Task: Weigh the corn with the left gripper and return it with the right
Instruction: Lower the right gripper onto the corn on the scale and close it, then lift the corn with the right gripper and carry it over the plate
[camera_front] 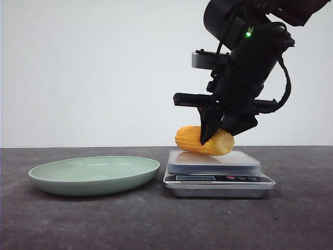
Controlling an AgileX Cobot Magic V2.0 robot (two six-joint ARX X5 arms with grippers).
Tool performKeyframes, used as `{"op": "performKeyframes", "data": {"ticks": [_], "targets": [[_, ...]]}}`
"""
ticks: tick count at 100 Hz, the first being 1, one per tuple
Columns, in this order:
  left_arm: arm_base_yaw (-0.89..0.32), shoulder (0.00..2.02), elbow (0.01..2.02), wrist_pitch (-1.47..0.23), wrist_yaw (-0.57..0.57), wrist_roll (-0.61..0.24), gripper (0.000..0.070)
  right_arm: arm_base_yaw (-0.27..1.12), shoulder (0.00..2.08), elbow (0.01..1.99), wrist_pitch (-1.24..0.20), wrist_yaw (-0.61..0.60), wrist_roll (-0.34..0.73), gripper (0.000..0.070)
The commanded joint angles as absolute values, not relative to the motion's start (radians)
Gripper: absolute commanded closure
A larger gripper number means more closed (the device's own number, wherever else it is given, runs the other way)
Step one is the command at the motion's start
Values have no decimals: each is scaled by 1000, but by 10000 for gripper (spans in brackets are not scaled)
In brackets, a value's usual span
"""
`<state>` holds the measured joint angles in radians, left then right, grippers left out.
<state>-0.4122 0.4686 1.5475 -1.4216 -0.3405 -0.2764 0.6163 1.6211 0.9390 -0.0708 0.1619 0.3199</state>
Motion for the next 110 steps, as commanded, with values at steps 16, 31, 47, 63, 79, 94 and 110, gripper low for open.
{"op": "performKeyframes", "data": {"ticks": [16, 31, 47, 63, 79, 94, 110], "targets": [[-414, 469, 1563, -1445, -340, -255, 278, 696, 1465, 994, -75, 161, 294, 700], [-414, 469, 1563, -1445, -340, -254, 278, 785, 1449, 1142, -146, 159, 281, 700], [-414, 469, 1563, -1445, -340, -254, 278, 886, 1537, 1324, -181, 168, 278, 700], [-414, 469, 1563, -1445, -340, -255, 278, 930, 1650, 1413, -173, 214, 317, 700], [-414, 469, 1563, -1445, -340, -256, 278, 933, 1761, 1415, -184, 263, 428, 700], [-414, 469, 1563, -1445, -340, -257, 278, 934, 1862, 1414, -216, 262, 439, 700], [-414, 469, 1563, -1445, -340, -255, 278, 941, 1934, 1414, -249, 262, 469, 700]]}}
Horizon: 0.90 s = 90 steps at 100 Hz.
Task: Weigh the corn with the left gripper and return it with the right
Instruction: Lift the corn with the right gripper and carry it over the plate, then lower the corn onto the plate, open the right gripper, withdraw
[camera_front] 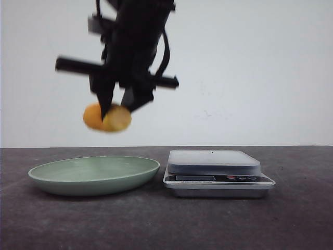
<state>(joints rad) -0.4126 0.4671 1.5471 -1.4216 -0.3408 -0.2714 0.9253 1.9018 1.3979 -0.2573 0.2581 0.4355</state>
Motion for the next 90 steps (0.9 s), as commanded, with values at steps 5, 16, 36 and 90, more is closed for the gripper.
{"op": "performKeyframes", "data": {"ticks": [5, 16, 36, 90], "targets": [[-414, 469, 1563, -1445, -340, -255, 278, 941, 1947, 1414, -256, 260, 480, 700], [-414, 469, 1563, -1447, -340, -255, 278, 944, 1964, 1414, -274, 258, 508, 700], [-414, 469, 1563, -1447, -340, -255, 278, 954, 1978, 1414, -284, 255, 524, 700], [-414, 469, 1563, -1449, -340, -253, 278, 952, 1995, 1414, -271, 237, 500, 24]]}}
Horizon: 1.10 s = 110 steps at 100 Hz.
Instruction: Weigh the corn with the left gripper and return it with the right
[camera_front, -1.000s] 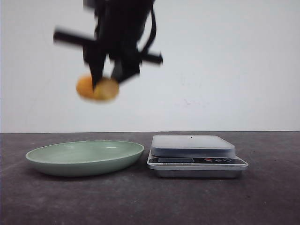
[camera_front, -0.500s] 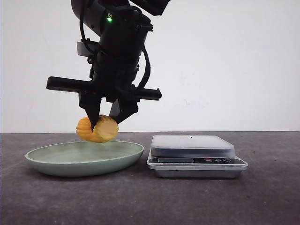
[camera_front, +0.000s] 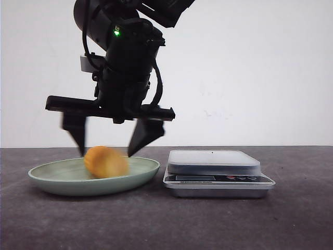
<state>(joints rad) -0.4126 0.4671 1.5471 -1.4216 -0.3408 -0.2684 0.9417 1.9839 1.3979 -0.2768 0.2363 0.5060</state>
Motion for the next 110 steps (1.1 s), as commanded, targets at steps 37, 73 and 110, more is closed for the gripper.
{"op": "performKeyframes", "data": {"ticks": [37, 73, 110], "targets": [[-414, 469, 1563, -1449, -340, -250, 278, 842, 1676, 1414, -316, 236, 306, 95], [-414, 469, 1563, -1446, -340, -238, 278, 537, 1161, 1414, -527, 237, 107, 98], [-414, 469, 1562, -1437, -341, -231, 279, 428, 720, 1414, -845, 285, 112, 98]]}}
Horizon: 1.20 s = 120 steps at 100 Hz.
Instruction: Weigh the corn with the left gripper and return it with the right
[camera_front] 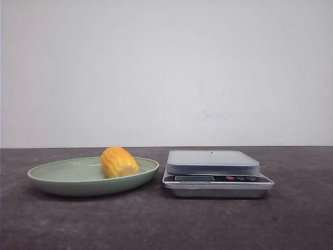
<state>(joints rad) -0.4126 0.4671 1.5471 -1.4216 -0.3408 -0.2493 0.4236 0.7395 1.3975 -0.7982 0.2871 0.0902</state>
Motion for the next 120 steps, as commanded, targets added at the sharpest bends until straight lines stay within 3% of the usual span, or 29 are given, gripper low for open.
{"op": "performKeyframes", "data": {"ticks": [1, 17, 24, 31, 35, 37, 39, 63, 96, 120], "targets": [[-414, 469, 1562, -1437, -341, -230, 280, 428, 713, 1414, -856, 284, 117, 98], [-414, 468, 1556, -1427, -340, -226, 284, 428, 616, 1409, -1055, 262, 159, 98], [-414, 466, 1553, -1416, -340, -222, 334, 428, 583, 1401, -1119, 262, 161, 127], [-414, 462, 1544, -1397, -340, -213, 449, 428, 557, 1389, -1159, 263, 160, 334], [-414, 458, 1539, -1386, -339, -213, 559, 427, 543, 1378, -1162, 263, 154, 504], [-414, 455, 1536, -1379, -339, -210, 662, 427, 534, 1370, -1161, 263, 152, 627], [-414, 454, 1534, -1373, -339, -205, 700, 427, 528, 1366, -1159, 263, 151, 698], [-414, 418, 1468, -1224, -339, -189, 690, 427, 500, 1347, -1118, 264, 157, 691], [-414, 334, 1238, -1010, -289, -208, 689, 428, 472, 1242, -918, 228, 154, 690], [-414, 334, 1205, -1063, -289, -228, 681, 428, 476, 1218, -950, 227, 176, 690]]}}
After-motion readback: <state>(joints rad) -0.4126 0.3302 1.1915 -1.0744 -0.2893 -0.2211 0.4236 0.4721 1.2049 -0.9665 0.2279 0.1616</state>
